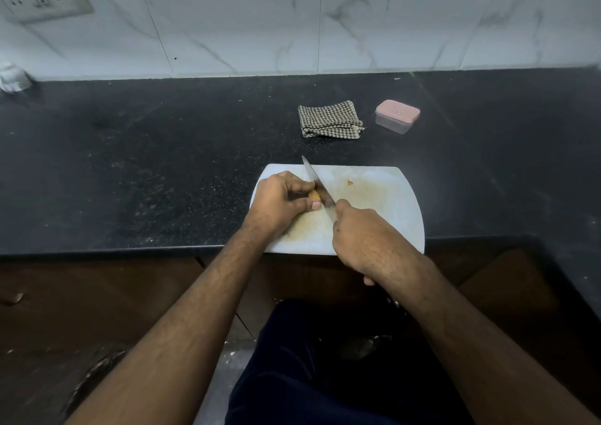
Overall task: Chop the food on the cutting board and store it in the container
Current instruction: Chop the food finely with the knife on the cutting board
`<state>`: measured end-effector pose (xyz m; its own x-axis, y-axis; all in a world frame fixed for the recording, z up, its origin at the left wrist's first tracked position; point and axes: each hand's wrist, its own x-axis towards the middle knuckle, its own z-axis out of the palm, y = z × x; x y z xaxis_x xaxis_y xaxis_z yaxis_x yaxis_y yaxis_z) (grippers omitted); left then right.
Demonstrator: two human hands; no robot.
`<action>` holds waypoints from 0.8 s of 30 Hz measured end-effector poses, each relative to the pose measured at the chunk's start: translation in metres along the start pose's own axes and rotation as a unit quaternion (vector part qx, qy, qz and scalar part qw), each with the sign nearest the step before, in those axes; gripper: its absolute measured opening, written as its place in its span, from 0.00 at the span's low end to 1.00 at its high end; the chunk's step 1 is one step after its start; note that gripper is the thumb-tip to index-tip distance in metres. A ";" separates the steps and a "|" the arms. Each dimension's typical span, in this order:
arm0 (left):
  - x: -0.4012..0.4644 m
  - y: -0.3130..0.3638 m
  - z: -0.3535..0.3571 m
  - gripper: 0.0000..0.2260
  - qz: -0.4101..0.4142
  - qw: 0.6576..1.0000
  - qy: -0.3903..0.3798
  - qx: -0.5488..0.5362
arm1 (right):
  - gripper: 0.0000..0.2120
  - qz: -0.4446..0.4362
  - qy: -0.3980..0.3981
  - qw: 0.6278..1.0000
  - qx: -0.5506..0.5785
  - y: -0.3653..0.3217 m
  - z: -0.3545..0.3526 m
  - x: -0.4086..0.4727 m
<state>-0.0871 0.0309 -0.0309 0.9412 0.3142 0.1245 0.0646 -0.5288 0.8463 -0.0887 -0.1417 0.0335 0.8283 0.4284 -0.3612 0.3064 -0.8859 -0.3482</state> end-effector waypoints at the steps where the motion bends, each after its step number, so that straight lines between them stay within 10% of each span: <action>1: 0.000 0.000 -0.001 0.15 0.003 1.000 0.001 0.005 | 0.16 0.006 -0.009 1.000 -0.001 -0.001 -0.001 0.002; 24: 0.002 -0.010 -0.005 0.18 -0.031 0.998 -0.027 -0.058 | 0.10 -0.015 0.086 0.996 0.001 0.020 -0.011 -0.015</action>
<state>-0.0872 0.0412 -0.0362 0.9533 0.2985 0.0454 0.0868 -0.4149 0.9057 -0.0901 -0.1681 0.0413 0.8872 0.4174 -0.1969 0.3310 -0.8728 -0.3587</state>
